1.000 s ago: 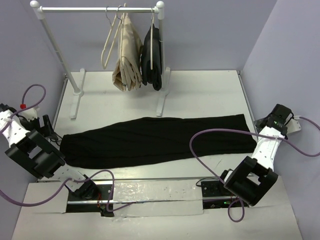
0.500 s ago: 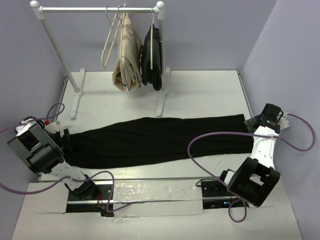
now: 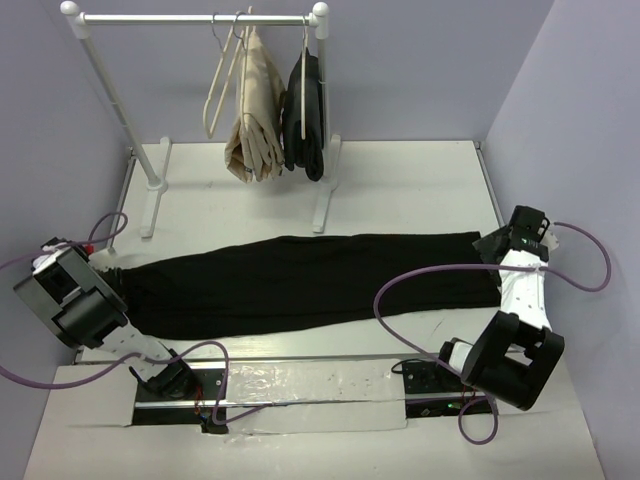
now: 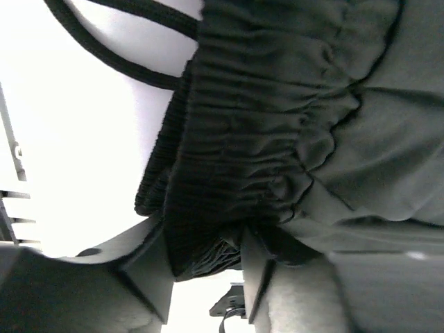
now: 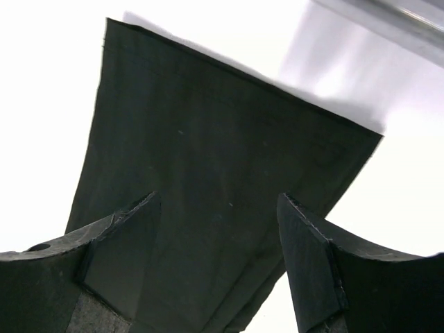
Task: Place the trousers on the hanger
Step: Fold the trousers at the center of the board.
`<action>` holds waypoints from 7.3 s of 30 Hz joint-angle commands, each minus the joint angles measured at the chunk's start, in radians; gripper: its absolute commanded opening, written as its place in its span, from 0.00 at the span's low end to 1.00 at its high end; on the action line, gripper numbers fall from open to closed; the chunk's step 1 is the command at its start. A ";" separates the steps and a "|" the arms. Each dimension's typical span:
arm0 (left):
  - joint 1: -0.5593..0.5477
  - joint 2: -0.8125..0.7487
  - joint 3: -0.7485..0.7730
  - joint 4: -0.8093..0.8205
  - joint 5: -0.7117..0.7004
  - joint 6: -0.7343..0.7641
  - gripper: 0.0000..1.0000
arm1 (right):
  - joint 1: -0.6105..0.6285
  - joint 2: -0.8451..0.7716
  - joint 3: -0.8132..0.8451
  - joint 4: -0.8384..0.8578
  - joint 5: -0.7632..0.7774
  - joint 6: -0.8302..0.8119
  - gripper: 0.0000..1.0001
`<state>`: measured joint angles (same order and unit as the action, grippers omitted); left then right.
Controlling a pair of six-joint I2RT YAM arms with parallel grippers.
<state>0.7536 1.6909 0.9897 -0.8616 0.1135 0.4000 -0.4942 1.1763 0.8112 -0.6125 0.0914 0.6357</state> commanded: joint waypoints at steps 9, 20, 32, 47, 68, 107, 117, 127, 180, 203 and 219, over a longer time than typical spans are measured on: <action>0.032 0.003 0.087 0.043 0.098 0.030 0.00 | 0.078 -0.018 0.008 0.074 -0.016 0.012 0.73; 0.030 -0.031 0.762 -0.354 0.297 0.033 0.00 | 0.351 0.020 0.092 0.048 -0.033 -0.080 0.72; -0.166 -0.146 0.909 -0.510 0.564 0.115 0.00 | 0.669 0.164 0.055 0.186 -0.143 0.062 0.72; -0.467 -0.296 0.597 -0.458 0.667 0.116 0.00 | 0.839 0.259 0.172 0.276 -0.272 -0.025 0.72; -1.052 -0.366 0.192 0.099 0.351 -0.293 0.03 | 0.942 0.230 0.168 0.399 -0.411 -0.099 0.72; -0.843 -0.376 -0.002 0.390 0.267 -0.010 0.88 | 1.424 0.621 0.580 0.118 -0.093 0.447 0.84; -0.922 -0.246 -0.043 0.519 0.273 -0.003 0.82 | 1.428 0.671 0.504 0.201 -0.165 0.505 0.73; -0.925 -0.178 -0.057 0.547 0.282 -0.009 0.52 | 1.428 0.711 0.525 0.186 -0.125 0.483 0.30; -1.660 -0.059 0.256 0.518 0.299 -0.346 0.12 | 1.001 0.037 -0.214 0.483 -0.384 0.130 0.04; -1.714 -0.102 0.309 0.340 0.391 -0.231 0.78 | 0.726 -0.148 -0.164 0.098 -0.627 -0.121 0.93; -1.300 -0.273 0.181 0.141 0.376 -0.138 0.78 | 0.893 0.204 0.008 0.267 -0.412 0.010 1.00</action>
<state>-0.5991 1.4593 1.1908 -0.6846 0.4911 0.2310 0.3656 1.3308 0.7650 -0.3412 -0.4023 0.6571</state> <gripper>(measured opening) 0.776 0.999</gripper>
